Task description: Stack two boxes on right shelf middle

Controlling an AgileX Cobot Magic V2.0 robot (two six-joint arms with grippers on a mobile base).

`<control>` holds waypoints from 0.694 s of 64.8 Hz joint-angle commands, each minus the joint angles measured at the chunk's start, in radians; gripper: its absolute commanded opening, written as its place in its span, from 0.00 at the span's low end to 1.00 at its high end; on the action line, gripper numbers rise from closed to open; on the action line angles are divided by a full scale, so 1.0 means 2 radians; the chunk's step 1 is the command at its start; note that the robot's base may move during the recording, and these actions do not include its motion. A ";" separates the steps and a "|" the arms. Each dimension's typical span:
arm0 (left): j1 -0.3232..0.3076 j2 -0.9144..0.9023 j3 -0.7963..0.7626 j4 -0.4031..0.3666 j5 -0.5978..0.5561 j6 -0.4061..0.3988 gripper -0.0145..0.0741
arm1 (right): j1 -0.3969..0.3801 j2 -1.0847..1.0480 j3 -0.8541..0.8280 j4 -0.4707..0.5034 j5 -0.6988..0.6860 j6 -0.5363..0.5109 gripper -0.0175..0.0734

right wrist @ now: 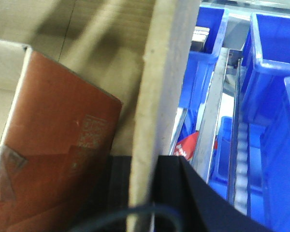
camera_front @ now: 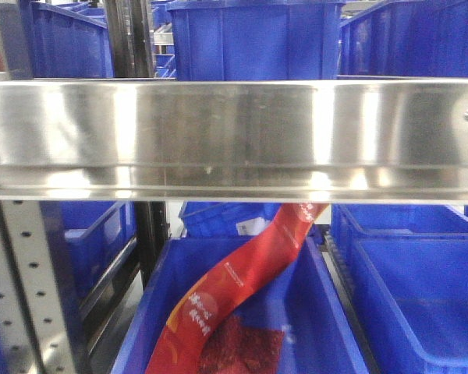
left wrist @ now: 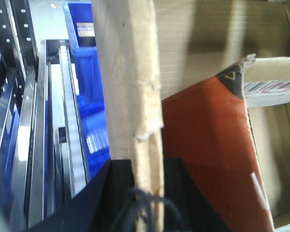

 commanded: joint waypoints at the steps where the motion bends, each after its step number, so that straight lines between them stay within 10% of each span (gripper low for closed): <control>1: 0.003 -0.007 -0.004 0.015 -0.032 0.002 0.04 | -0.004 -0.005 -0.005 -0.019 -0.021 -0.005 0.02; 45: 0.003 -0.007 -0.004 0.015 -0.032 0.002 0.04 | -0.004 -0.005 -0.005 -0.019 -0.021 -0.005 0.02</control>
